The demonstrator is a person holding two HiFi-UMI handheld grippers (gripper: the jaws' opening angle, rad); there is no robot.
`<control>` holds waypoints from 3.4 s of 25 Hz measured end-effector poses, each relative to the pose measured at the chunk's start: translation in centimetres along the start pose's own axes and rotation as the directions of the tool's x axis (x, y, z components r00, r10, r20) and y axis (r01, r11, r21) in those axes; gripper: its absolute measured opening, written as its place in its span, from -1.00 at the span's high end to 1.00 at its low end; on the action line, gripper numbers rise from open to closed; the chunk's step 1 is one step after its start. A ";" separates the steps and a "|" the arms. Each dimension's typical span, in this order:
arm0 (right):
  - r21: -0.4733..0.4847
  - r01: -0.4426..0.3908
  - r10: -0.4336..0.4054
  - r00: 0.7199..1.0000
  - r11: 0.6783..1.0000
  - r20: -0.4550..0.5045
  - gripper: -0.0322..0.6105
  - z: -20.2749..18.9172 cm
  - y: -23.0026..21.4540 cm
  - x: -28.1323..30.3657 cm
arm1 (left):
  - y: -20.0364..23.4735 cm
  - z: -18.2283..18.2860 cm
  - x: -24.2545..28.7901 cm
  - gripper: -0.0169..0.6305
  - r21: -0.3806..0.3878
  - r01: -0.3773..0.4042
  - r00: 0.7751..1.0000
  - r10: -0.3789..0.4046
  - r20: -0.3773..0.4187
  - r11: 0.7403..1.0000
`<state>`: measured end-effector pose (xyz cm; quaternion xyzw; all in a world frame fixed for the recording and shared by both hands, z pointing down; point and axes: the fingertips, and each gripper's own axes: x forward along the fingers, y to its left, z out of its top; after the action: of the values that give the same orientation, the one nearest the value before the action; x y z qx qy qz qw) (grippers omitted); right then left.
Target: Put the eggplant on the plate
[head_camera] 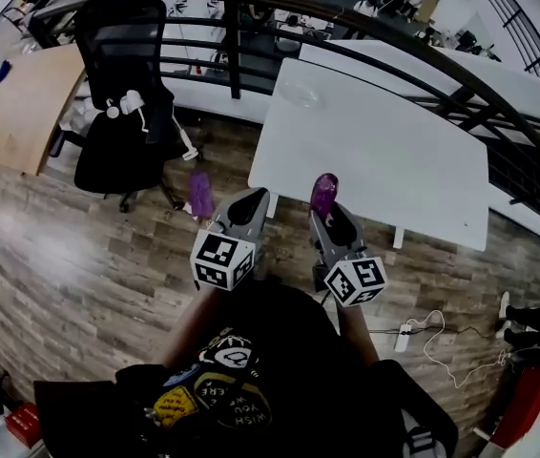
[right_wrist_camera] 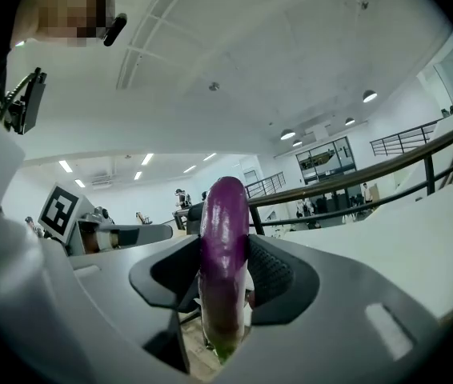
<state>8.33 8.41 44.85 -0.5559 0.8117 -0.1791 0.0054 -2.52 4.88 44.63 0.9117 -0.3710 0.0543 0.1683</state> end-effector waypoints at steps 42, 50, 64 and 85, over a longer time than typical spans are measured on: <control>-0.013 -0.103 0.100 0.980 0.995 -0.170 0.31 4.4 -22.5 24.4 | 12.7 2.2 28.8 0.93 -0.077 -0.067 0.989 0.056 -0.138 0.995; -0.155 -0.167 0.110 0.941 0.974 -0.320 0.31 2.0 -24.6 33.9 | 16.7 2.0 30.9 0.94 -0.071 -0.055 0.984 0.042 -0.170 0.996; -0.464 -0.514 -0.054 0.626 0.722 -0.778 0.31 -12.3 -31.2 48.9 | 26.1 0.8 25.9 0.93 -0.152 -0.247 0.960 0.221 -0.171 0.957; -0.480 -0.493 -0.056 0.653 0.726 -0.755 0.14 -14.4 -32.0 49.6 | 27.6 -1.2 24.2 0.94 -0.224 -0.255 0.956 0.210 -0.204 0.941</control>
<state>15.20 -42.49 77.23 -0.2926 0.8186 -0.0882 -0.4862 -4.26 -29.12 58.53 0.8245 -0.4639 0.1081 0.3056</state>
